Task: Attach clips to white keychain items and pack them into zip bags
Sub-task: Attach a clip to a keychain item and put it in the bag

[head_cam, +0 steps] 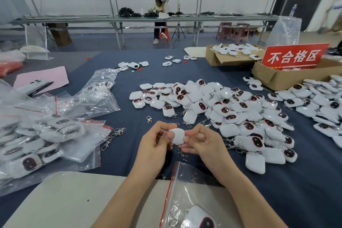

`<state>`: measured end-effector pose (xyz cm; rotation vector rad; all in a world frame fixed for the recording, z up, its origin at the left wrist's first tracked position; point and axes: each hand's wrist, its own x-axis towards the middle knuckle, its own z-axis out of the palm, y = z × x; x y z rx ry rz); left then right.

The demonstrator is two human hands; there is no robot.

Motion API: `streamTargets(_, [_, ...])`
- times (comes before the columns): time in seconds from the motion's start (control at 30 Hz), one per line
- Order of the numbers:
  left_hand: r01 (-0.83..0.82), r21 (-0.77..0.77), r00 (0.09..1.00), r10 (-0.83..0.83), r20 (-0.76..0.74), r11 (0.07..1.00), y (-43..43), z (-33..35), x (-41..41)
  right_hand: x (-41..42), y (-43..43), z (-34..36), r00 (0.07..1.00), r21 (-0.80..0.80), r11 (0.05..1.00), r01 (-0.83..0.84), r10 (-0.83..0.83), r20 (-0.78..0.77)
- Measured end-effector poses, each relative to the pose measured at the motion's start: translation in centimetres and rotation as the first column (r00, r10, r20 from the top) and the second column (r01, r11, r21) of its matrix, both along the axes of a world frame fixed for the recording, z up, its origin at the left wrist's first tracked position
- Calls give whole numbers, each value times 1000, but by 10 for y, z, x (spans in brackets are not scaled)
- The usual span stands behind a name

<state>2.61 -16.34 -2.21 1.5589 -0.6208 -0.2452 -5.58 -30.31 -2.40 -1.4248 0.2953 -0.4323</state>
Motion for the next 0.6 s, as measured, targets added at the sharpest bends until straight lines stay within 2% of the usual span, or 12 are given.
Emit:
streamTargets(0.13, [11, -25, 1000, -11, 15, 1000, 1, 5, -4, 0, -1, 0, 999, 24, 999, 26, -27, 25])
streamTargets(0.23, [93, 4, 986, -92, 140, 996, 0, 7, -12, -1, -2, 1, 999, 53, 998, -17, 14, 44])
streamTargets(0.3, [123, 74, 964, -137, 229, 990, -2, 5, -15, -3, -2, 1, 998, -9, 999, -51, 51, 20])
streamTargets(0.47, [93, 126, 945, -127, 300, 988, -2, 3, -15, -6, -1, 5, 999, -77, 996, -47, 46, -9])
streamTargets(0.6, [4, 127, 940, -47, 337, 992, 2, 5, -19, -8, 3, 13, 996, 4, 997, -76, 76, 40])
